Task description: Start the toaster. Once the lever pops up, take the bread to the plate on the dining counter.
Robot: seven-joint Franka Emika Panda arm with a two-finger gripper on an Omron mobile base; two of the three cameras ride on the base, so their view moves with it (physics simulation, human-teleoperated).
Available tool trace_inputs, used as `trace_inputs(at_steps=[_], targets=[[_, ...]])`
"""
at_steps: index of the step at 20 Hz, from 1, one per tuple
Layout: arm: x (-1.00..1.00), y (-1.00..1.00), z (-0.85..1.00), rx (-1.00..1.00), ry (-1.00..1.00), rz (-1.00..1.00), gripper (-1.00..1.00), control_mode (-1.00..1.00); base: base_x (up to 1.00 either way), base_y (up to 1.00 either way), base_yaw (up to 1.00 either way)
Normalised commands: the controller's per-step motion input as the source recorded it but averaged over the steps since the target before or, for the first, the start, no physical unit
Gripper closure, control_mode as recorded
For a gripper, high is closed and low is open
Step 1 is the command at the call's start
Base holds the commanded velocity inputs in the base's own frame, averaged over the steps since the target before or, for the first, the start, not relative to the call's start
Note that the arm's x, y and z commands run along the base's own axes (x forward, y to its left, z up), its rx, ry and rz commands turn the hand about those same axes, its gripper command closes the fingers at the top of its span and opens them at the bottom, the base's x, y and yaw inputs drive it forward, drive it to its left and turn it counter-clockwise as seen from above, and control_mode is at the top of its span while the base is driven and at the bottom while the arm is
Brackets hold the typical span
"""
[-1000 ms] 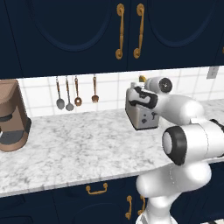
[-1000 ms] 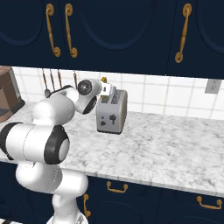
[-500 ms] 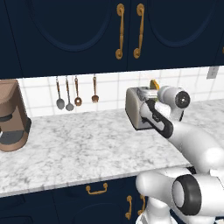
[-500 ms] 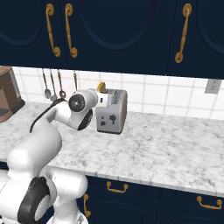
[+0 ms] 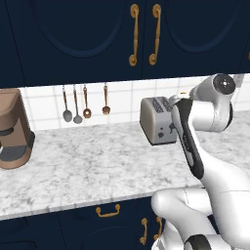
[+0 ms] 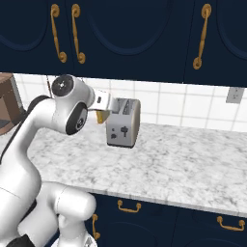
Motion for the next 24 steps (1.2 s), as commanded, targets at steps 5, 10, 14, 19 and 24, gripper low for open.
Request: trace_inputs(at_steps=[5, 10, 14, 19, 24], targets=[[-0.79, -0.03, 0.14, 0.00, -0.33, 0.00, 1.00, -1.00, 0.00, 0.00, 0.00], [0.00, 0.00, 0.00, 0.00, -0.01, 0.00, 1.00, -1.00, 0.00, 0.00, 0.00], [0.00, 0.00, 0.00, 0.00, 0.00, 0.00, 1.00, -1.00, 0.00, 0.00, 0.00], [-0.31, 0.00, 0.00, 0.00, -0.05, 0.00, 1.00, -1.00, 0.00, 0.00, 0.00], [-0.35, 0.02, 0.00, 0.00, -0.03, 0.01, 1.00, -1.00, 0.00, 0.00, 0.00]])
